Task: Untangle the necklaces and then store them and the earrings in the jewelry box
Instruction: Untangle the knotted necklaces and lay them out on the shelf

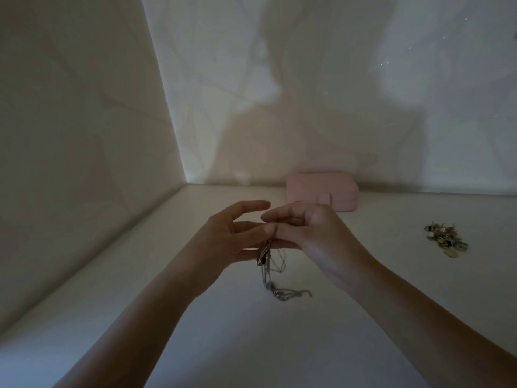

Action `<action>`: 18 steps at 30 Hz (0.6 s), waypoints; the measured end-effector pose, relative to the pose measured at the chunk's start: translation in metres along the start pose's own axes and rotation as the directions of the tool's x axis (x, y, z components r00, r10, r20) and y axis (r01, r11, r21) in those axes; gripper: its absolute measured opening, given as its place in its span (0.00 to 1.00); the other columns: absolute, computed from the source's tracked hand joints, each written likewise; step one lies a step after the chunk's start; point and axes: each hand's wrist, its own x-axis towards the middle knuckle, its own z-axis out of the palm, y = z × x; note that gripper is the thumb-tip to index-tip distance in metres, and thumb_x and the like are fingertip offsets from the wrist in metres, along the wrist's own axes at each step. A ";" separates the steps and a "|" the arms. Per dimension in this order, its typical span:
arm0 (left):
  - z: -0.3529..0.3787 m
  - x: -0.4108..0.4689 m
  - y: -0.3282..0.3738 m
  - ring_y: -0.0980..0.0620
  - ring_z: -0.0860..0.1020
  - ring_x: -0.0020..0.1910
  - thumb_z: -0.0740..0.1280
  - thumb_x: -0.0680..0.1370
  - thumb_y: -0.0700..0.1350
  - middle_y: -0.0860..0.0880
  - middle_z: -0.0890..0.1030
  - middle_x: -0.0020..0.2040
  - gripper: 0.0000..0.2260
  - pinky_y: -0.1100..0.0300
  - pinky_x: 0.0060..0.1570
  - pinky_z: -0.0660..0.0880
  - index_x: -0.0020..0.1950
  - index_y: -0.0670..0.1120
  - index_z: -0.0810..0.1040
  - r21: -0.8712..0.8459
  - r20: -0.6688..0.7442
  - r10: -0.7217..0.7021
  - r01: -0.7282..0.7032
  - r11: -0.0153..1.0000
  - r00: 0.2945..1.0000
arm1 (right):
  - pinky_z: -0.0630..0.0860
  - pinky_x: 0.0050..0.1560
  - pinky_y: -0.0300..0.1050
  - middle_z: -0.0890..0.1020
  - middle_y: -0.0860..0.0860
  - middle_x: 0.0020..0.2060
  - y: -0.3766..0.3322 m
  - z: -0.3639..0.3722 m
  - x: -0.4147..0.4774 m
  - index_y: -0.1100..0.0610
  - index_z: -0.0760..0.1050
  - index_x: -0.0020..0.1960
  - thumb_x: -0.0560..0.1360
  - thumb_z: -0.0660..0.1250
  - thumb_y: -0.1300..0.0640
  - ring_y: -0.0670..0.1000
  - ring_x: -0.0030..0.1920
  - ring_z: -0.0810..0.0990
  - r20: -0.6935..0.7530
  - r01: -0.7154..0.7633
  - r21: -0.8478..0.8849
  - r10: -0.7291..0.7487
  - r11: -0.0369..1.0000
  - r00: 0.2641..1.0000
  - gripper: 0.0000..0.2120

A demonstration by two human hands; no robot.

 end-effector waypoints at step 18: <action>-0.007 0.004 -0.003 0.51 0.80 0.34 0.71 0.73 0.37 0.46 0.83 0.34 0.03 0.58 0.38 0.79 0.40 0.42 0.82 0.285 -0.209 0.007 0.054 0.957 0.978 | 0.77 0.40 0.35 0.85 0.54 0.39 0.007 -0.007 0.006 0.58 0.83 0.46 0.69 0.71 0.72 0.46 0.38 0.82 0.107 -0.061 -0.019 0.062 0.998 0.992 0.11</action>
